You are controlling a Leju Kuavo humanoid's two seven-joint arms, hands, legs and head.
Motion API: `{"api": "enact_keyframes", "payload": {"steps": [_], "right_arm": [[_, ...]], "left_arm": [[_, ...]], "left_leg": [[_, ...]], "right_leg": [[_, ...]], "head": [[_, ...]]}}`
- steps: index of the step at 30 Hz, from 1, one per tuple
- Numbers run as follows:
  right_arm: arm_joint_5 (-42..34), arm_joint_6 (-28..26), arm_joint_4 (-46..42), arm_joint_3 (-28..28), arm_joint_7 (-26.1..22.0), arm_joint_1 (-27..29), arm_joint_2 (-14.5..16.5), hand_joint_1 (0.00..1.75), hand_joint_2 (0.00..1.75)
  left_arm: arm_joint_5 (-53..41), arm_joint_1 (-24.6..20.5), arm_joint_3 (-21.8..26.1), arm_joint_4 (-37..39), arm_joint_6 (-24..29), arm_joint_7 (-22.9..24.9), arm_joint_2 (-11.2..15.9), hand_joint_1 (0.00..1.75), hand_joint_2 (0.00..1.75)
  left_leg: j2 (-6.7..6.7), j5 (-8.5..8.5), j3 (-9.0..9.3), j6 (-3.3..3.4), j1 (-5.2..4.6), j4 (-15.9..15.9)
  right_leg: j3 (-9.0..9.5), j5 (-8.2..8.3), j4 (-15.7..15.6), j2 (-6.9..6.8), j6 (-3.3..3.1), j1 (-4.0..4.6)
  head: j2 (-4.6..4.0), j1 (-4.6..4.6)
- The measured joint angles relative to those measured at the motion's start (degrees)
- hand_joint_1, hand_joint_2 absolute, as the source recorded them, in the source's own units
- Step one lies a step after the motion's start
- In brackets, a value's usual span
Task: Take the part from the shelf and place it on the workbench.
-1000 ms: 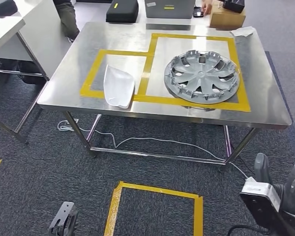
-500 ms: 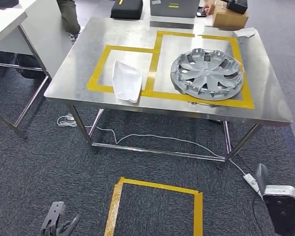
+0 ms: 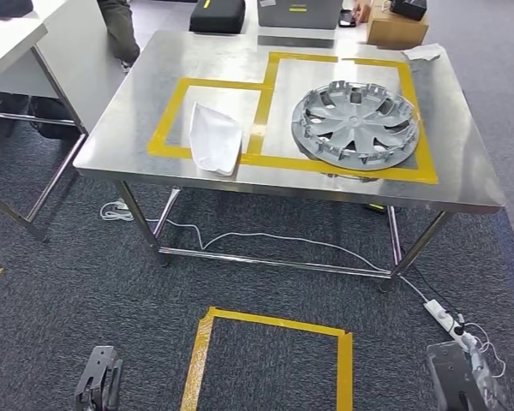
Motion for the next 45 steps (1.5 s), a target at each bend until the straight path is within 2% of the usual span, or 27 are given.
{"api": "enact_keyframes", "payload": {"steps": [7,9,11,13,15,16,17,18,21,22,23,26,27,28,30,31,32,33,34,36,37,38,39,41,42,43,45], "right_arm": [[-5.3,-0.3,13.9,-0.9,0.7,1.5,2.8,0.00,0.00],[-7.1,0.5,17.5,-1.3,4.2,1.4,3.7,0.00,0.00],[-9.9,1.7,23.3,-2.0,7.7,1.1,5.0,0.00,0.00],[-11.8,2.5,28.3,-2.5,8.5,1.0,6.1,0.00,0.00],[-12.7,2.8,31.2,-2.9,8.6,0.9,6.9,0.00,0.00],[-12.9,2.9,32.3,-3.2,8.6,0.9,7.3,0.00,0.00],[-13.1,2.9,33.1,-3.4,8.6,0.9,7.5,0.00,0.00],[-13.3,2.9,33.8,-3.6,8.6,0.9,7.7,0.00,0.00],[-13.5,3.1,35.0,-4.2,8.6,0.6,8.3,0.00,0.00],[-13.6,3.2,35.3,-4.4,8.6,0.4,8.5,0.00,0.00],[-13.6,3.3,35.6,-4.6,8.6,0.2,8.7,0.00,0.00],[-13.7,3.6,36.5,-5.0,8.6,-0.3,9.2,0.00,0.00],[-13.7,3.6,36.7,-5.1,8.6,-0.4,9.3,0.00,0.00],[-13.7,3.6,36.8,-5.1,8.6,-0.4,9.4,0.00,0.00],[-13.7,3.6,37.1,-5.3,8.6,-0.5,9.6,0.00,0.00],[-13.7,3.6,37.3,-5.4,8.6,-0.5,9.6,0.00,0.00],[-13.7,3.6,37.4,-5.4,8.6,-0.5,9.7,0.00,0.00],[-13.7,3.6,37.5,-5.4,8.6,-0.6,9.7,0.00,0.00],[-13.7,3.6,37.6,-5.4,8.6,-0.6,9.7,0.00,0.00],[-13.7,3.7,37.8,-5.5,8.6,-0.6,9.9,0.00,0.00],[-13.6,3.7,37.9,-5.5,8.6,-0.7,9.9,0.00,0.00],[-13.5,3.7,37.9,-5.5,8.6,-0.8,10.0,0.00,0.00],[-13.4,3.8,38.1,-5.5,8.5,-0.9,10.0,0.00,0.00],[-13.3,4.2,38.7,-5.5,8.5,-1.2,10.0,0.00,0.00],[-13.3,4.5,39.1,-5.4,8.4,-1.4,10.0,0.00,0.00],[-13.3,4.7,39.5,-5.4,8.4,-1.6,10.1,0.00,0.00],[-13.4,5.0,40.6,-5.2,8.3,-2.2,10.1,0.00,0.00]], "left_arm": [[1.6,-1.4,-0.8,2.3,0.7,0.3,-0.2,0.00,0.00],[2.1,-2.2,-1.4,3.2,1.1,0.1,-0.2,0.00,0.00],[3.3,-3.6,-3.0,5.2,1.9,-0.8,-0.1,0.00,0.00],[5.0,-5.0,-5.1,7.4,2.8,-2.1,-0.1,0.00,0.00],[6.5,-6.0,-6.9,9.0,3.5,-2.8,-0.1,0.00,0.00],[7.1,-6.3,-7.7,9.6,3.8,-2.9,0.0,0.00,0.00],[7.5,-6.6,-8.5,10.1,4.1,-2.9,0.0,0.00,0.00],[7.8,-6.8,-9.1,10.5,4.3,-2.9,0.1,0.00,0.00],[8.5,-7.2,-10.6,11.1,4.8,-2.9,0.4,0.00,0.00],[8.9,-7.3,-11.1,11.2,5.2,-2.8,0.6,0.00,0.00],[9.4,-7.4,-11.6,11.2,5.5,-2.8,0.8,0.00,0.00],[10.2,-7.5,-13.0,11.4,6.1,-2.7,1.4,0.00,0.00],[10.4,-7.5,-13.4,11.4,6.2,-2.7,1.5,0.00,0.00],[10.4,-7.5,-13.7,11.5,6.2,-2.7,1.6,0.00,0.00],[10.4,-7.5,-14.1,11.5,6.3,-2.7,1.8,0.00,0.00],[10.4,-7.5,-14.3,11.5,6.3,-2.7,1.9,0.00,0.00],[10.4,-7.6,-14.4,11.6,6.3,-2.7,2.0,0.00,0.00],[10.4,-7.6,-14.5,11.6,6.3,-2.7,2.0,0.00,0.00],[10.4,-7.6,-14.6,11.6,6.3,-2.7,2.0,0.00,0.00],[10.4,-7.7,-14.7,11.6,6.3,-2.7,2.1,0.00,0.00],[10.5,-7.7,-14.7,11.6,6.3,-2.7,2.2,0.00,0.00],[10.6,-7.8,-14.8,11.6,6.3,-2.7,2.2,0.00,0.00],[10.8,-7.9,-14.9,11.6,6.4,-2.7,2.3,0.00,0.00],[11.3,-8.0,-15.1,11.7,6.7,-2.8,2.4,0.00,0.00],[11.7,-8.1,-15.3,11.7,6.7,-2.9,2.4,0.00,0.00],[12.0,-8.1,-15.5,11.8,6.8,-3.1,2.4,0.00,0.00],[12.8,-8.3,-15.9,12.0,7.0,-3.6,2.4,0.00,0.00]], "left_leg": [[0.02,0.14,-0.38,-0.10,-0.06,0.1],[0.00,0.30,-0.49,0.37,-0.24,0.3],[0.09,1.28,-0.31,1.22,-0.19,-0.9],[0.29,2.59,-0.07,1.90,0.09,-2.6],[0.61,3.16,-0.48,2.07,0.16,-2.9],[0.78,3.28,-0.92,1.92,0.15,-2.7],[0.95,3.40,-1.36,1.74,0.19,-2.4],[1.06,3.54,-1.83,1.51,0.29,-2.1],[1.09,3.92,-3.49,0.49,0.73,-0.6],[1.04,4.00,-3.89,0.05,0.70,-0.1],[0.98,4.10,-4.20,-0.37,0.65,0.5],[0.81,4.26,-4.61,-1.46,0.79,1.2],[0.72,3.02,-4.86,-1.78,0.90,1.9],[0.64,0.76,-5.29,-2.04,1.00,3.7],[0.53,-5.47,-6.57,-2.31,1.04,10.1],[0.52,-7.73,-7.00,-2.32,1.04,13.7],[0.50,-8.75,-6.90,-2.23,1.03,16.1],[0.48,-8.55,-5.89,-2.00,0.99,16.6],[0.45,-7.41,-3.88,-1.65,0.91,14.8],[0.25,-4.99,2.38,-0.58,0.49,6.1],[0.15,-4.43,5.05,-0.24,0.24,2.0],[0.04,-4.13,6.67,-0.01,-0.01,-0.8],[-0.02,-4.05,7.20,0.07,-0.24,-2.1],[0.08,-2.90,6.33,0.36,-0.38,-2.5],[0.22,-2.20,5.73,0.75,-0.37,-2.7],[0.37,-1.36,4.97,1.22,-0.31,-2.9],[0.63,0.16,3.21,1.85,-0.37,-3.0]], "right_leg": [[-0.07,0.34,-0.1,0.09,-0.04,-0.11],[-0.01,0.79,-0.5,0.03,0.32,-0.29],[0.12,0.78,-0.8,-0.12,0.81,-0.24],[-0.97,-1.84,1.6,-0.04,0.81,-0.13],[-3.71,-6.25,8.3,0.12,0.69,-0.21],[-4.91,-7.78,11.8,0.13,0.77,-0.23],[-5.32,-8.34,13.8,0.11,0.90,-0.30],[-4.64,-7.82,13.6,0.10,1.06,-0.39],[2.04,-3.82,3.5,0.06,1.71,-0.83],[3.29,-3.07,1.1,0.17,1.61,-0.87],[3.71,-2.96,0.1,0.33,1.25,-0.85],[2.45,-2.75,0.8,0.40,-0.62,-0.68],[2.02,-2.35,0.9,0.28,-1.17,-0.65],[1.48,-1.82,0.9,0.17,-1.70,-0.63],[0.24,-0.66,0.9,0.10,-2.24,-0.39],[-0.38,-0.06,0.9,0.08,-2.33,-0.22],[-1.05,0.57,1.0,0.08,-2.37,-0.05],[-1.76,1.21,1.1,0.09,-2.39,0.11],[-2.52,1.81,1.2,0.11,-2.41,0.27],[-3.80,2.91,1.2,0.19,-2.31,0.51],[-4.19,3.45,1.2,0.21,-2.12,0.58],[-4.41,3.99,1.1,0.21,-1.84,0.59],[-4.58,4.55,1.0,0.19,-1.49,0.53],[-4.83,5.38,0.7,0.18,-0.74,0.34],[-5.17,4.63,1.0,0.18,-0.45,0.25],[-5.77,2.75,2.1,0.19,-0.23,0.22],[-7.33,-3.43,7.7,0.20,0.07,0.20]], "head": [[-0.01,0.00],[-0.01,-0.06],[-0.01,-0.07],[0.00,0.19],[0.00,0.43],[0.00,0.48],[0.00,0.49],[0.00,0.50],[0.00,0.55],[0.00,0.44],[0.00,0.37],[0.00,0.02],[0.00,-0.07],[0.00,-0.16],[0.00,-0.37],[0.00,-0.45],[0.00,-0.47],[0.00,-0.48],[0.00,-0.47],[0.00,-0.47],[0.00,-0.45],[0.00,-0.44],[0.00,-0.51],[0.00,-0.66],[0.00,-0.66],[0.00,-0.54],[0.00,-0.28]]}}
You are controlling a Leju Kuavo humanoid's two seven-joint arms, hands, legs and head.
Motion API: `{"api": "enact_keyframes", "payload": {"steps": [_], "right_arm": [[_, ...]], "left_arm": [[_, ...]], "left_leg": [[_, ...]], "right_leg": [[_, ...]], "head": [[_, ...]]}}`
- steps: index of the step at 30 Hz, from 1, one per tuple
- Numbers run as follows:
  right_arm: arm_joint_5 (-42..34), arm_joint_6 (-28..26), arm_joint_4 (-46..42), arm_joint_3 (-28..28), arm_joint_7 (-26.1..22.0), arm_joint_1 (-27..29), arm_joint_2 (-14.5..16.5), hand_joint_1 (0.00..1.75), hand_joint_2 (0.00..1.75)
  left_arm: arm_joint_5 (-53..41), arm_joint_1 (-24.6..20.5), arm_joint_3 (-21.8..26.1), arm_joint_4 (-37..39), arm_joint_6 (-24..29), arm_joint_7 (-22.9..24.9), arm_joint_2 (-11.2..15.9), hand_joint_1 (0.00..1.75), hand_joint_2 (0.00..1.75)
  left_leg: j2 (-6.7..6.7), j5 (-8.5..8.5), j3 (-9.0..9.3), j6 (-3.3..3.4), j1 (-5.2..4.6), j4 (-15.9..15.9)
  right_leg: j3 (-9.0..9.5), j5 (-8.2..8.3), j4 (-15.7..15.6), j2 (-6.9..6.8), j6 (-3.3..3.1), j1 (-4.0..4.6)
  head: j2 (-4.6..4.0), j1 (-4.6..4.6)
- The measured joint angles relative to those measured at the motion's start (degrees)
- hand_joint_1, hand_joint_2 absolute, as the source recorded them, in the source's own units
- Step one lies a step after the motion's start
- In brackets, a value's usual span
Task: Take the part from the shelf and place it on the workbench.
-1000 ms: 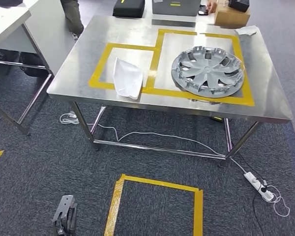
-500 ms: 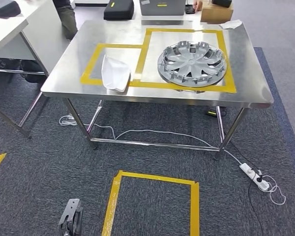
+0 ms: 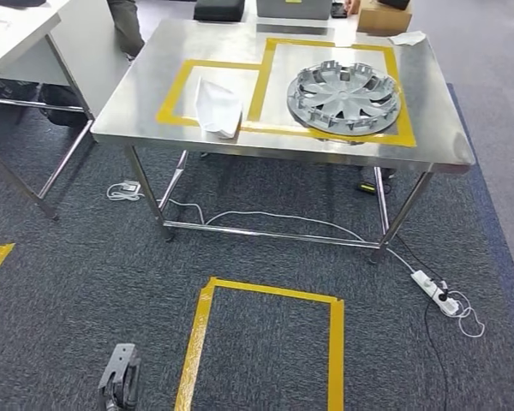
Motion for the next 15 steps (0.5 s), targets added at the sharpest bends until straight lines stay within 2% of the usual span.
{"api": "enact_keyframes", "payload": {"steps": [1,2,3,4,5,6,7,8,9,10,11,12,13,15], "right_arm": [[0.0,0.0,0.6,0.0,-0.1,-0.4,0.0,0.00,0.00],[0.0,0.0,1.2,0.1,-0.1,-0.7,0.0,0.00,0.00],[-0.1,0.0,1.7,0.1,-0.1,-1.1,0.0,0.00,0.00],[-0.1,0.0,2.3,0.2,-0.2,-1.4,0.0,0.00,0.00],[-0.2,0.0,2.7,0.3,-0.3,-1.7,-0.1,0.00,0.00],[-0.3,-0.1,3.1,0.5,-0.3,-2.0,-0.1,0.00,0.00],[-0.3,-0.1,3.5,0.6,-0.4,-2.4,-0.2,0.00,0.00],[-0.3,-0.2,3.8,0.8,-0.5,-2.8,-0.3,0.00,0.00],[-0.4,-0.3,4.2,1.1,-0.6,-3.2,-0.4,0.00,0.00],[-0.4,-0.5,4.6,1.4,-0.6,-3.4,-0.5,0.00,0.00],[-0.5,-0.6,5.0,1.8,-0.7,-3.5,-0.5,0.00,0.00],[-0.6,-0.8,5.3,2.1,-0.7,-3.6,-0.6,0.00,0.00],[-0.8,-0.9,5.5,2.5,-0.7,-3.6,-0.7,0.00,0.00],[-1.2,-1.3,5.8,3.2,-0.5,-3.7,-0.9,0.00,0.00]], "left_arm": [[0.4,0.0,-0.2,0.2,0.1,-0.3,0.0,0.00,0.00],[0.9,-0.1,-0.4,0.4,0.3,-0.5,0.0,0.00,0.00],[1.3,-0.2,-0.7,0.6,0.5,-0.7,0.0,0.00,0.00],[1.7,-0.3,-1.0,0.8,0.8,-0.8,0.0,0.00,0.00],[2.1,-0.3,-1.4,1.0,1.0,-0.9,0.1,0.00,0.00],[2.4,-0.4,-1.7,1.1,1.2,-1.0,0.1,0.00,0.00],[2.7,-0.5,-2.1,1.2,1.5,-1.1,0.1,0.00,0.00],[3.0,-0.7,-2.4,1.4,1.7,-1.1,0.1,0.00,0.00],[3.4,-0.8,-2.8,1.5,1.9,-1.1,0.2,0.00,0.00],[3.6,-0.9,-3.1,1.6,2.1,-1.2,0.3,0.00,0.00],[3.9,-1.0,-3.4,1.8,2.2,-1.2,0.5,0.00,0.00],[4.1,-1.0,-3.8,2.0,2.2,-1.2,0.6,0.00,0.00],[4.4,-1.0,-4.1,2.1,2.2,-1.2,0.7,0.00,0.00],[4.9,-1.2,-4.9,2.5,2.2,-1.3,0.9,0.00,0.00]], "left_leg": [[0.11,0.73,-1.00,0.12,-0.11,0.1],[0.22,1.46,-2.06,0.10,-0.21,0.2],[0.31,2.19,-3.20,0.06,-0.28,0.5],[0.37,2.85,-4.35,-0.04,-0.31,0.8],[0.39,3.41,-5.46,-0.18,-0.31,1.2],[0.40,3.90,-6.42,-0.37,-0.32,1.8],[0.41,4.31,-7.25,-0.58,-0.39,2.4],[0.43,4.75,-7.88,-0.85,-0.45,3.0],[0.45,5.23,-8.25,-1.15,-0.46,3.3],[0.47,5.76,-8.50,-1.47,-0.45,3.5],[0.42,6.20,-8.63,-1.81,-0.35,3.4],[0.26,5.76,-8.82,-2.20,-0.22,3.6],[0.08,4.12,-9.12,-2.62,-0.08,4.6],[-0.20,-1.94,-10.06,-3.44,0.29,9.7]], "right_leg": [[-0.65,-2.49,3.7,0.02,0.15,0.01],[-0.79,-3.62,6.9,0.01,0.27,0.03],[-0.25,-3.24,8.8,0.01,0.37,0.06],[1.14,-1.73,8.8,-0.01,0.40,0.07],[3.49,0.04,6.8,-0.02,0.37,0.08],[6.77,1.01,3.1,-0.05,0.24,0.09],[10.42,0.90,-1.7,-0.09,0.01,0.15],[13.12,0.08,-5.7,-0.09,-0.29,0.23],[14.83,-0.86,-8.5,-0.09,-0.63,0.36],[15.38,-1.29,-9.8,-0.10,-0.99,0.50],[14.90,-1.05,-9.9,-0.18,-1.41,0.47],[14.46,-0.49,-9.9,-0.30,-1.83,0.42],[13.87,0.18,-10.0,-0.42,-2.25,0.32],[12.34,1.58,-10.0,-0.57,-2.77,0.19]], "head": [[0.00,0.07],[0.00,0.10],[0.00,0.12],[0.00,0.12],[0.00,0.14],[0.00,0.13],[0.00,0.14],[0.00,0.16],[0.00,0.14],[0.00,0.16],[0.00,0.18],[0.00,0.16],[0.00,0.10],[0.00,-0.11]]}}
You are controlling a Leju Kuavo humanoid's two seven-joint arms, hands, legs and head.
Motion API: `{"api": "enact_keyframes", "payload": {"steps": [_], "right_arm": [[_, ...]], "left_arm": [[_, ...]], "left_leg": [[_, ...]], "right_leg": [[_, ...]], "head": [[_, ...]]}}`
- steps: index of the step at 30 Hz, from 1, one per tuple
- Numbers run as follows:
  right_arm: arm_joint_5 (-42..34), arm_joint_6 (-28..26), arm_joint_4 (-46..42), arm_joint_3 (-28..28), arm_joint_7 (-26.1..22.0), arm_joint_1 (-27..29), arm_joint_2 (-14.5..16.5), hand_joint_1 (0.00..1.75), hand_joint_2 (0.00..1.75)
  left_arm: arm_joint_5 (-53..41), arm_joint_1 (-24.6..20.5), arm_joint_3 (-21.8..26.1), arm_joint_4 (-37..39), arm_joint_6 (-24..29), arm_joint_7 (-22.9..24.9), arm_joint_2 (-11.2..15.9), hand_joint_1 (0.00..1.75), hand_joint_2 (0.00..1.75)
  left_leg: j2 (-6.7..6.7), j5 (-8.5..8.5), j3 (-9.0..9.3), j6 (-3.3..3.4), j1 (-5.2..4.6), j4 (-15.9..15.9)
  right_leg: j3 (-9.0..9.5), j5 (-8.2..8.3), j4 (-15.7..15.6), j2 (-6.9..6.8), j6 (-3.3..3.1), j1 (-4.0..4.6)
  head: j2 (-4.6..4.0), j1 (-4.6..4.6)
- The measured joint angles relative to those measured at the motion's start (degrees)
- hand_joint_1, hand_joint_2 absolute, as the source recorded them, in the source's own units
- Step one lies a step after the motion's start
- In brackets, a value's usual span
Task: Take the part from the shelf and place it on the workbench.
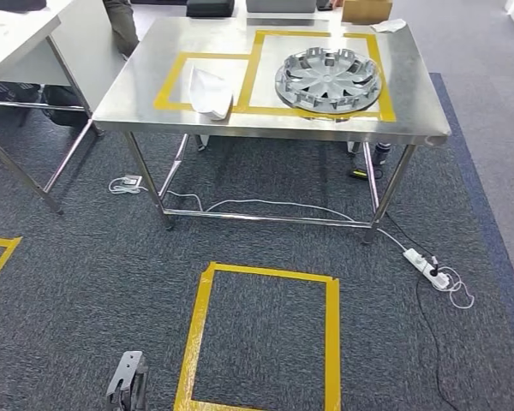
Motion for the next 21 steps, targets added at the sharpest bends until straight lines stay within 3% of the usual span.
{"api": "enact_keyframes", "payload": {"steps": [1,2,3,4,6,8,9,12,14,17,18,19,20,21], "right_arm": [[-0.2,-0.2,0.1,0.4,0.1,0.0,-0.2,0.00,0.00],[-0.4,-0.4,0.1,0.8,0.1,0.0,-0.3,0.00,0.00],[-0.6,-0.5,0.2,1.2,0.1,0.0,-0.5,0.00,0.00],[-0.7,-0.6,0.3,1.6,0.2,0.0,-0.7,0.00,0.00],[-0.7,-0.7,0.4,2.2,0.2,-0.1,-0.9,0.00,0.00],[-0.7,-0.9,0.4,2.7,0.2,-0.1,-1.2,0.00,0.00],[-0.7,-0.9,0.4,3.0,0.2,-0.1,-1.3,0.00,0.00],[-0.7,-1.1,0.4,3.7,0.2,-0.2,-1.6,0.00,0.00],[-0.6,-1.2,0.5,3.9,0.2,-0.1,-1.7,0.00,0.00],[-0.6,-1.2,0.5,4.0,0.2,-0.1,-1.8,0.00,0.00],[-0.6,-1.2,0.5,4.0,0.2,-0.1,-1.8,0.00,0.00],[-0.6,-1.3,0.5,4.2,0.2,-0.1,-2.0,0.00,0.00],[-0.6,-1.3,0.6,4.5,0.2,-0.2,-2.2,0.00,0.00],[-0.6,-1.4,0.6,4.8,0.2,-0.2,-2.4,0.00,0.00]], "left_arm": [[0.2,-0.2,-0.3,0.2,0.0,-0.1,0.0,0.00,0.00],[0.4,-0.5,-0.7,0.5,0.0,-0.1,0.1,0.00,0.00],[0.5,-0.8,-1.0,0.7,0.0,-0.2,0.1,0.00,0.00],[0.5,-1.0,-1.2,0.9,0.0,-0.2,0.1,0.00,0.00],[0.5,-1.4,-1.5,1.3,0.0,-0.3,0.1,0.00,0.00],[0.5,-1.8,-1.9,1.5,0.0,-0.4,0.1,0.00,0.00],[0.5,-2.0,-2.1,1.6,0.0,-0.5,0.1,0.00,0.00],[0.5,-2.2,-2.4,1.9,0.0,-0.7,0.1,0.00,0.00],[0.5,-2.2,-2.5,2.0,0.0,-0.8,0.1,0.00,0.00],[0.5,-2.2,-2.5,2.1,0.0,-0.8,0.1,0.00,0.00],[0.5,-2.2,-2.6,2.1,0.0,-0.8,0.1,0.00,0.00],[0.6,-2.3,-2.6,2.1,0.1,-0.8,0.1,0.00,0.00],[0.6,-2.3,-2.6,2.3,0.1,-0.8,0.1,0.00,0.00],[0.6,-2.3,-2.7,2.4,0.1,-0.8,0.1,0.00,0.00]], "left_leg": [[-0.02,-2.82,-0.37,-0.31,0.21,3.5],[-0.02,-4.31,-0.47,-0.56,0.40,6.7],[-0.02,-4.27,-0.01,-0.73,0.59,8.6],[-0.04,-3.08,1.14,-0.83,0.76,8.8],[-0.16,-0.03,5.82,-0.88,1.05,3.6],[-0.58,0.12,10.70,-0.57,0.98,-4.0],[-0.78,-0.47,11.87,-0.31,0.85,-6.3],[-0.83,-0.64,11.29,1.01,0.59,-7.9],[-0.73,-0.16,10.80,1.72,0.72,-8.2],[-0.67,-0.06,10.76,1.86,0.79,-8.2],[-0.58,0.10,10.57,2.02,0.75,-8.1],[-0.45,0.60,9.92,2.39,0.60,-8.1],[-0.28,1.69,8.52,2.82,0.21,-8.0],[-0.13,3.10,6.68,3.22,-0.28,-7.9]], "right_leg": [[-0.82,0.66,0.1,-0.03,-0.07,0.00],[-1.67,1.29,0.2,-0.06,-0.02,-0.01],[-2.48,1.90,0.4,-0.08,0.09,-0.04],[-3.35,2.46,0.8,-0.10,0.22,-0.09],[-5.06,3.40,1.6,-0.05,0.63,-0.26],[-6.52,4.16,2.5,0.03,1.26,-0.26],[-7.01,4.61,2.7,0.05,1.63,-0.24],[-7.97,5.88,2.7,0.09,2.76,-0.36],[-8.26,6.03,2.8,0.11,3.09,-0.47],[-8.34,5.82,2.9,0.13,3.10,-0.56],[-8.51,5.21,3.2,0.16,3.09,-0.59],[-9.27,2.62,5.5,0.23,3.07,-0.58],[-9.96,-0.08,9.8,0.30,2.95,-0.45],[-9.10,-1.43,12.3,0.35,2.58,-0.15]], "head": [[0.00,-0.07],[0.00,-0.10],[0.00,-0.10],[0.00,-0.10],[0.00,-0.12],[0.00,-0.16],[0.00,-0.20],[0.00,-0.14],[0.00,-0.08],[-0.01,-0.07],[-0.01,-0.06],[-0.01,0.09],[0.00,0.24],[0.00,0.38]]}}
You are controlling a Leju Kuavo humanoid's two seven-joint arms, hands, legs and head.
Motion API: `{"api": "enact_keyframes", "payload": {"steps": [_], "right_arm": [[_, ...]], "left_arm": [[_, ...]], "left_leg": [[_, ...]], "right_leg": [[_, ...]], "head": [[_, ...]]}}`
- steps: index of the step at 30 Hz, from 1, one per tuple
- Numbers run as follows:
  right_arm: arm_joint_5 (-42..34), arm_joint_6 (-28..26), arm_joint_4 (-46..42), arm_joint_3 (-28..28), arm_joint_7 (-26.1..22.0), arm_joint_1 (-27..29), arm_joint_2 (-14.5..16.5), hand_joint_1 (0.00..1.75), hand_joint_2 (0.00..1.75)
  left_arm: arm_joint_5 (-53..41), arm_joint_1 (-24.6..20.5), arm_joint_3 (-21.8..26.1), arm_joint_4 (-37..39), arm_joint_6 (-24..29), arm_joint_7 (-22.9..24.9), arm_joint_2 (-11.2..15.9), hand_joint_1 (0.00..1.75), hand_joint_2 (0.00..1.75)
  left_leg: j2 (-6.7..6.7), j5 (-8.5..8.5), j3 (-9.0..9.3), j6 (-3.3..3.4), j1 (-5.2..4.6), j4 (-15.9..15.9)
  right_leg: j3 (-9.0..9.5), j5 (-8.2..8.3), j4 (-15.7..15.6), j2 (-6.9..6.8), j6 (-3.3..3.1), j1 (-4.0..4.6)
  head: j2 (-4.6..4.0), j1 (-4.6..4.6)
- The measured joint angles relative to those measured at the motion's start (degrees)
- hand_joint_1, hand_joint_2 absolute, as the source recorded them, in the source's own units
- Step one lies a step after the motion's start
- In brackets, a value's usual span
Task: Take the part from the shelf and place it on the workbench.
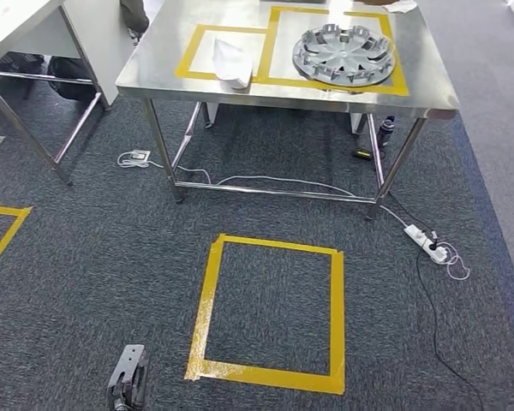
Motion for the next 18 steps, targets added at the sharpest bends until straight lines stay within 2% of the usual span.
{"api": "enact_keyframes", "payload": {"steps": [1,2,3,4,5,7,8,9,10,11,12,13,14,15,16,18], "right_arm": [[0.0,0.0,0.1,0.3,0.0,-0.1,-0.2,0.00,0.00],[0.0,-0.1,0.1,0.5,0.0,-0.2,-0.4,0.00,0.00],[-0.1,-0.2,0.1,0.6,0.0,-0.4,-0.6,0.00,0.00],[-0.2,-0.3,0.1,0.8,0.0,-0.6,-0.7,0.00,0.00],[-0.4,-0.4,0.2,0.9,0.0,-0.7,-0.8,0.00,0.00],[-0.8,-0.6,0.2,1.4,0.0,-0.7,-0.9,0.00,0.00],[-1.0,-0.7,0.3,1.6,0.0,-0.7,-0.9,0.00,0.00],[-1.2,-0.8,0.3,1.8,0.0,-0.7,-0.9,0.00,0.00],[-1.4,-0.9,0.3,2.0,0.0,-0.7,-1.0,0.00,0.00],[-1.6,-1.0,0.3,2.1,0.0,-0.7,-1.0,0.00,0.00],[-1.9,-1.2,0.3,2.4,0.0,-0.7,-1.0,0.00,0.00],[-2.1,-1.3,0.3,2.6,0.0,-0.7,-1.1,0.00,0.00],[-2.3,-1.4,0.4,2.8,0.0,-0.7,-1.1,0.00,0.00],[-2.4,-1.5,0.4,3.0,0.0,-0.8,-1.1,0.00,0.00],[-2.5,-1.6,0.4,3.1,0.0,-0.8,-1.1,0.00,0.00],[-2.8,-1.8,0.4,3.4,0.0,-0.8,-1.2,0.00,0.00]], "left_arm": [[0.0,0.0,0.0,0.1,0.0,0.0,0.0,0.00,0.00],[0.0,-0.1,0.0,0.2,0.0,0.0,-0.1,0.00,0.00],[0.0,-0.1,0.0,0.3,0.0,0.0,-0.1,0.00,0.00],[0.1,-0.2,-0.1,0.3,0.0,0.0,-0.1,0.00,0.00],[0.2,-0.3,-0.1,0.3,0.0,-0.1,-0.2,0.00,0.00],[0.4,-0.3,-0.2,0.4,0.1,-0.1,-0.1,0.00,0.00],[0.5,-0.3,-0.3,0.5,0.1,-0.1,0.0,0.00,0.00],[0.5,-0.2,-0.4,0.5,0.1,-0.1,0.0,0.00,0.00],[0.6,-0.2,-0.5,0.6,0.2,-0.1,0.0,0.00,0.00],[0.6,-0.2,-0.6,0.6,0.3,-0.1,0.0,0.00,0.00],[0.7,-0.2,-0.7,0.6,0.4,-0.1,0.0,0.00,0.00],[0.8,-0.2,-0.8,0.7,0.5,-0.1,0.0,0.00,0.00],[0.9,-0.2,-0.8,0.7,0.5,-0.1,0.0,0.00,0.00],[0.9,-0.3,-0.9,0.7,0.6,-0.1,0.0,0.00,0.00],[1.0,-0.3,-0.9,0.7,0.6,-0.1,0.0,0.00,0.00],[1.0,-0.5,-0.9,0.7,0.6,-0.2,0.0,0.00,0.00]], "left_leg": [[0.10,1.44,-1.76,0.26,-0.46,0.2],[0.16,2.65,-3.14,0.27,-0.90,0.4],[0.19,3.41,-3.83,0.14,-1.11,0.5],[0.23,3.99,-4.12,-0.03,-1.20,0.6],[0.28,4.58,-4.41,-0.27,-1.22,0.6],[0.25,5.42,-4.94,-0.82,-1.15,0.7],[0.14,4.67,-5.32,-1.22,-1.09,1.2],[0.01,2.84,-5.82,-1.67,-0.96,2.5],[-0.11,0.03,-6.47,-2.16,-0.68,5.0],[-0.17,-3.00,-7.19,-2.67,-0.36,8.5],[-0.18,-5.16,-7.78,-3.08,-0.01,12.3],[-0.18,-5.95,-8.00,-3.42,0.29,15.5],[-0.18,-5.39,-7.55,-3.67,0.55,17.0],[-0.18,-3.97,-6.17,-3.84,0.77,16.3],[-0.18,-2.39,-3.83,-3.94,0.96,13.4],[-0.26,-1.56,1.59,-3.83,1.05,5.2]], "right_leg": [[2.03,-0.84,0.9,0.03,-0.53,0.38],[5.57,-0.14,-1.6,0.01,-1.11,0.84],[9.52,0.48,-6.9,-0.02,-1.56,1.12],[11.70,-0.22,-10.6,-0.02,-1.76,1.32],[12.76,-0.84,-12.8,-0.02,-1.85,1.46],[12.16,-0.51,-13.7,-0.10,-2.11,1.36],[11.57,0.00,-13.7,-0.17,-2.44,1.20],[10.92,0.59,-13.8,-0.24,-2.77,1.01],[10.22,1.14,-13.8,-0.31,-3.02,0.88],[9.52,1.70,-13.8,-0.29,-3.18,0.85],[8.84,2.25,-13.7,-0.34,-3.18,0.83],[8.13,2.75,-13.6,-0.38,-3.10,0.80],[7.54,3.16,-13.3,-0.41,-2.97,0.75],[6.95,3.47,-12.9,-0.42,-2.80,0.67],[6.44,3.72,-12.5,-0.41,-2.60,0.58],[5.39,4.07,-11.6,-0.39,-2.07,0.53]], "head": [[0.00,0.13],[0.00,0.13],[0.00,0.09],[0.00,0.09],[0.00,0.08],[0.00,0.15],[0.00,0.09],[0.00,-0.01],[0.00,-0.13],[0.00,-0.29],[0.00,-0.36],[0.00,-0.35],[0.00,-0.37],[0.00,-0.37],[0.00,-0.37],[0.00,-0.37]]}}
